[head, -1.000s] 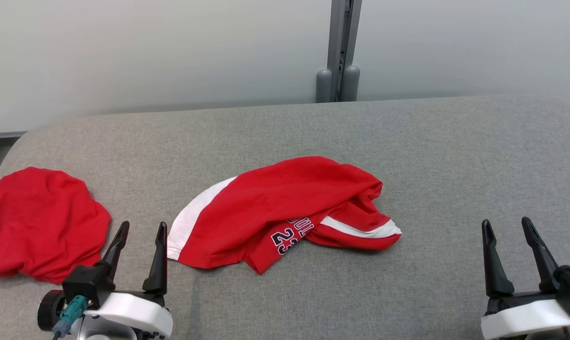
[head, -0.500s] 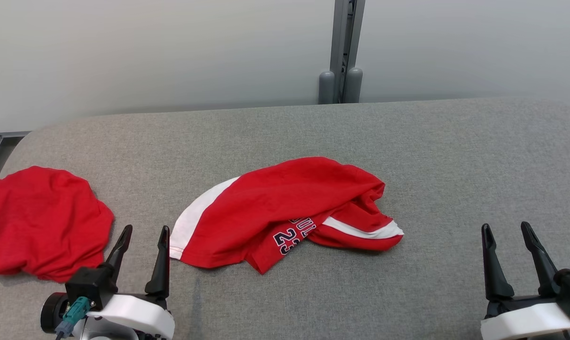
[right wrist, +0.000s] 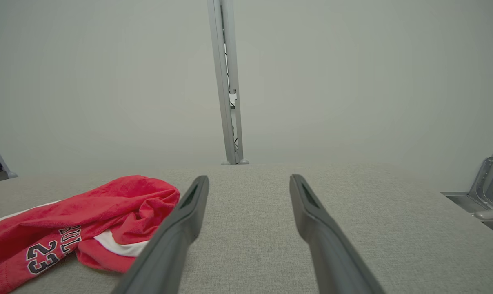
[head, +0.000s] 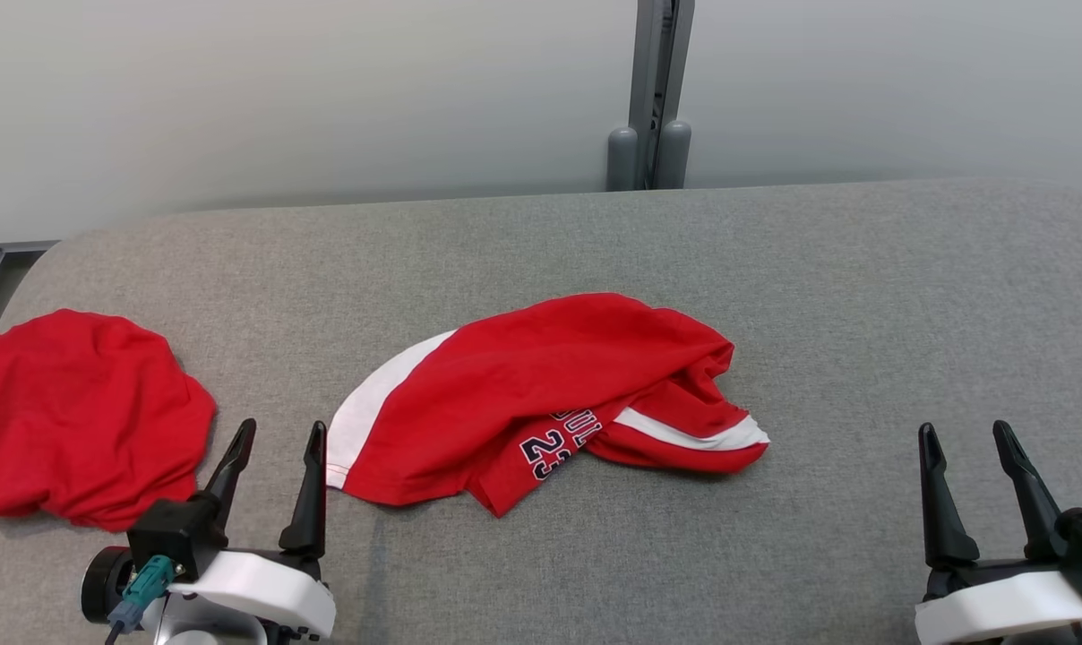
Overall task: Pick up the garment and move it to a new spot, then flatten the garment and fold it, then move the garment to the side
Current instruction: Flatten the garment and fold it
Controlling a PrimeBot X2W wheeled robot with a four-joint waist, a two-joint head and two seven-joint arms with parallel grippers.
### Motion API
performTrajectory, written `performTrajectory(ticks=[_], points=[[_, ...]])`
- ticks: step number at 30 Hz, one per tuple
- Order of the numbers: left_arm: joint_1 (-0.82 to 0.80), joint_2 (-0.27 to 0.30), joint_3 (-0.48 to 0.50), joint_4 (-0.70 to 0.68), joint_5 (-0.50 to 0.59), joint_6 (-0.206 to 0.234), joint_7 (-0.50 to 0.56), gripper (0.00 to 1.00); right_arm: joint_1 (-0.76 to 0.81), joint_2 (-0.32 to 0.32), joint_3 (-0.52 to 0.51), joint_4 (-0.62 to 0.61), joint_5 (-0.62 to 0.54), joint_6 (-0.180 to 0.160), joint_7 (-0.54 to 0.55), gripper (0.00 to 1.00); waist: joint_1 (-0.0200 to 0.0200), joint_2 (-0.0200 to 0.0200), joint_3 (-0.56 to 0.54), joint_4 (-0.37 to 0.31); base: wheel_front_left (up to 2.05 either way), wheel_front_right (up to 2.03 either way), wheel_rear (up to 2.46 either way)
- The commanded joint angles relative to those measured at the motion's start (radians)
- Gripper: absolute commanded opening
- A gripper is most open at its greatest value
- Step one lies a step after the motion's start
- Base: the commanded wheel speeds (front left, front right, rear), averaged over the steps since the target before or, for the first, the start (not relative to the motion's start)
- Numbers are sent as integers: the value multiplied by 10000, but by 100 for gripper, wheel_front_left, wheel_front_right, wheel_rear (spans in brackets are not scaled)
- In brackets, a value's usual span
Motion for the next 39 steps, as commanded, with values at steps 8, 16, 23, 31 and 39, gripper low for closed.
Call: performTrajectory(ticks=[8,16,23,31,39], points=[[-527,-64,-111,-80,-50,-34,-11,100,-416,-235,79,463,336,5,-52,100,0,0,460,217,0,0,0],[-1179,-292,-356,-51,18,-156,-11,100,-1414,-710,762,1250,780,5,-52,100,0,0,1276,578,0,0,0],[-1976,-551,-570,91,106,-334,-15,100,-3404,-1427,1966,2243,1714,5,392,100,0,0,2118,1053,0,0,0],[-2463,-762,-537,173,244,-484,-16,100,-5521,-2622,4086,3110,3171,5,2012,100,0,0,2584,1586,0,0,0],[-2613,-1080,-452,155,424,-633,-17,100,-6555,-3954,6310,3575,5079,5,4352,100,0,0,2767,2102,0,0,0]])
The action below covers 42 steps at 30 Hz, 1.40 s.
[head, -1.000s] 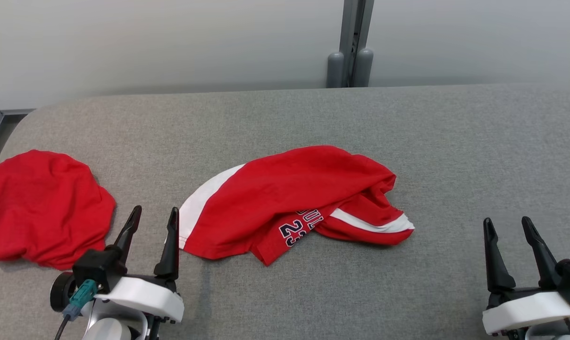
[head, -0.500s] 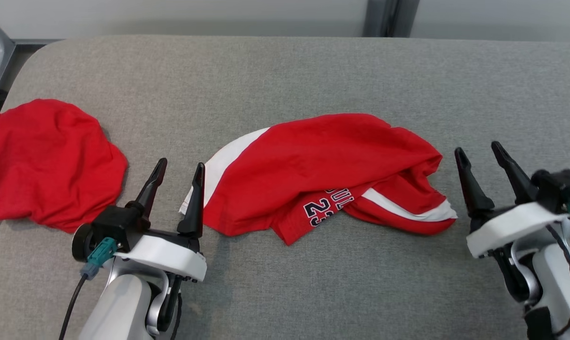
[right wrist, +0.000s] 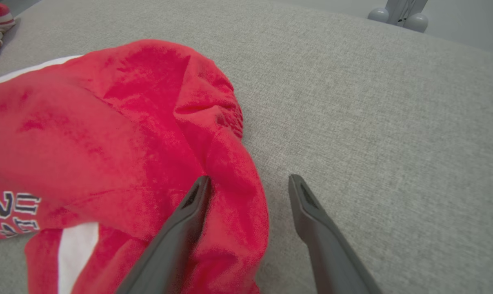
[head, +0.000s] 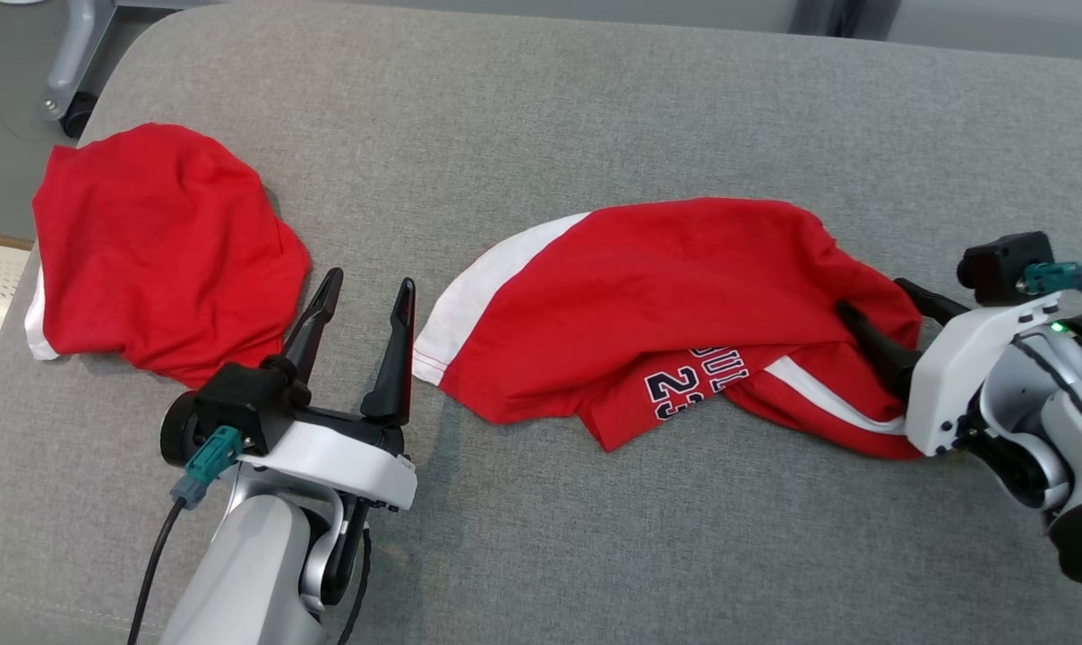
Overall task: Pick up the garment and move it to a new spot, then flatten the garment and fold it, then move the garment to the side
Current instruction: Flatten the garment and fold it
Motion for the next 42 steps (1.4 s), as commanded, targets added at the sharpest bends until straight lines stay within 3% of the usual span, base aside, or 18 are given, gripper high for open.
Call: performTrajectory(ticks=[1,2,3,11,20,28,32,38,39,40,42], points=[[-139,-11,56,-29,134,-38,-15,100,-186,-276,164,-15,301,4,169,53,-1,-1,46,83,0,0,0],[-117,-45,74,-39,139,-43,-15,100,-251,-379,268,-50,457,4,199,30,-1,-1,48,99,0,0,0],[-92,-71,95,-45,152,-54,-15,100,-296,-462,379,-83,575,4,217,0,-1,-1,43,104,0,0,0],[140,-158,442,-28,345,-118,-16,100,-763,-1051,603,-1202,499,4,-808,0,-1,-1,-99,-318,0,0,0],[354,-100,769,-119,483,-130,-16,100,1668,-1131,-581,-3865,-867,4,-752,0,-1,-1,-276,-956,0,0,0],[471,21,930,-126,550,-177,-16,100,5820,452,-2380,-5343,-2314,4,461,0,-1,-1,-421,-1415,0,0,0],[474,76,964,-92,573,-172,-16,100,6791,1319,-2656,-4814,-2497,4,496,0,-1,-1,-483,-1539,0,0,0],[572,170,946,1,589,-143,-16,100,6776,2110,-2798,-3340,-2349,-4,-254,0,-1,-1,-659,-1674,0,0,0],[600,193,956,15,583,-122,-16,100,6680,2206,-2831,-3227,-2304,-12,-465,44,-1,-1,-698,-1710,0,0,0],[641,192,954,18,583,-108,-15,100,6582,2222,-2851,-3118,-2333,-12,-600,98,-1,-1,-750,-1738,0,0,0],[689,217,945,-11,587,-64,5,100,6457,2387,-3051,-3050,-2132,-21,-1018,100,-1,-1,-824,-1804,0,0,0]])
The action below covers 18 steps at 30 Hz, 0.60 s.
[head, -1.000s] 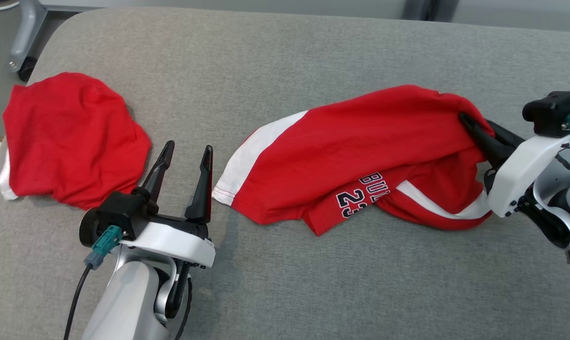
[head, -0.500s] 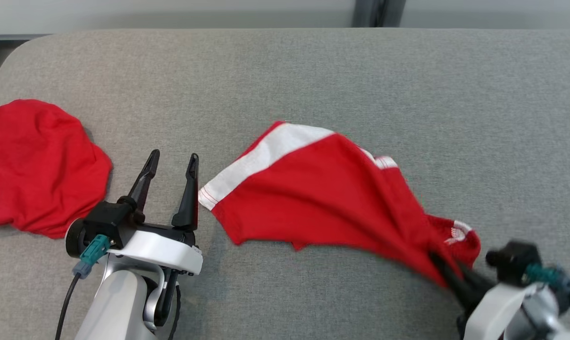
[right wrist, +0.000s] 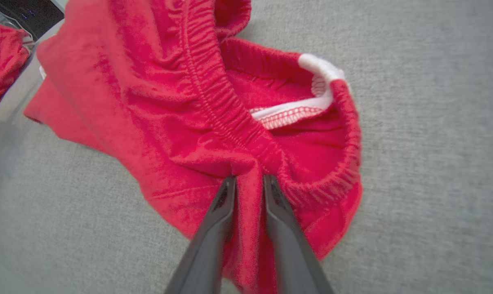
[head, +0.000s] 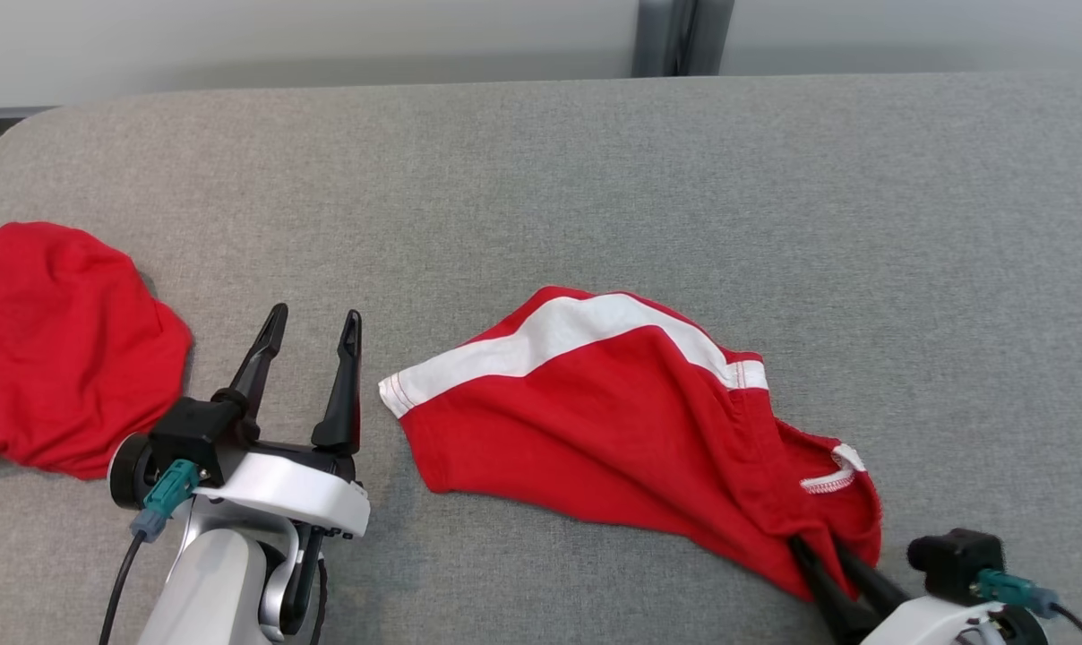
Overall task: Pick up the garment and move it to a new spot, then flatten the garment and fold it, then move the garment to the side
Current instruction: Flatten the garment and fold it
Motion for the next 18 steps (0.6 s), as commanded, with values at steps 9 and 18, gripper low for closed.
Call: performTrajectory(ticks=[9,18], points=[[386,150,117,-103,-63,252,38,100,-447,-177,-610,-641,1053,-29,-1446,100,0,0,-476,-266,0,0,0],[833,221,177,-208,-171,463,97,100,-645,-70,-1966,-1238,173,-29,-2708,100,0,0,-1049,-353,0,0,0]])
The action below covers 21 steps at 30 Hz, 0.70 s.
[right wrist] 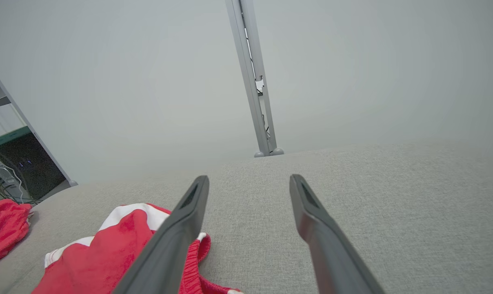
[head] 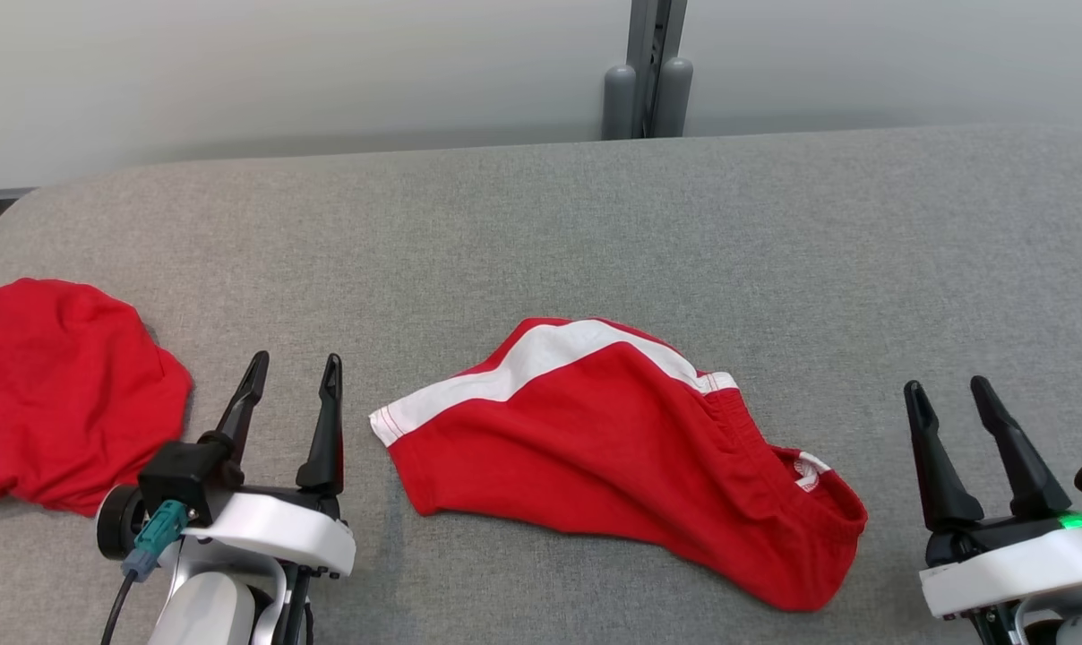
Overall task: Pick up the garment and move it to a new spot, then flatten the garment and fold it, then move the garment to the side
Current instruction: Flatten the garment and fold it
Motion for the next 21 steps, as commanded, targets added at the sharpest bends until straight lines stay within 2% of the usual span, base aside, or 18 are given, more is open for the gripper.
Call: performTrajectory(ticks=[1,10,21], points=[[144,100,12,-71,-39,76,43,100,-74,67,-254,-33,-376,2,-85,100,0,0,-124,-11,0,0,0],[550,177,-182,-333,74,185,243,100,51,415,-805,56,-1270,2,110,100,0,0,-200,145,0,0,0],[243,112,-393,-505,-2,137,312,100,-247,372,-919,249,-1332,2,339,100,0,0,43,525,0,0,0]])
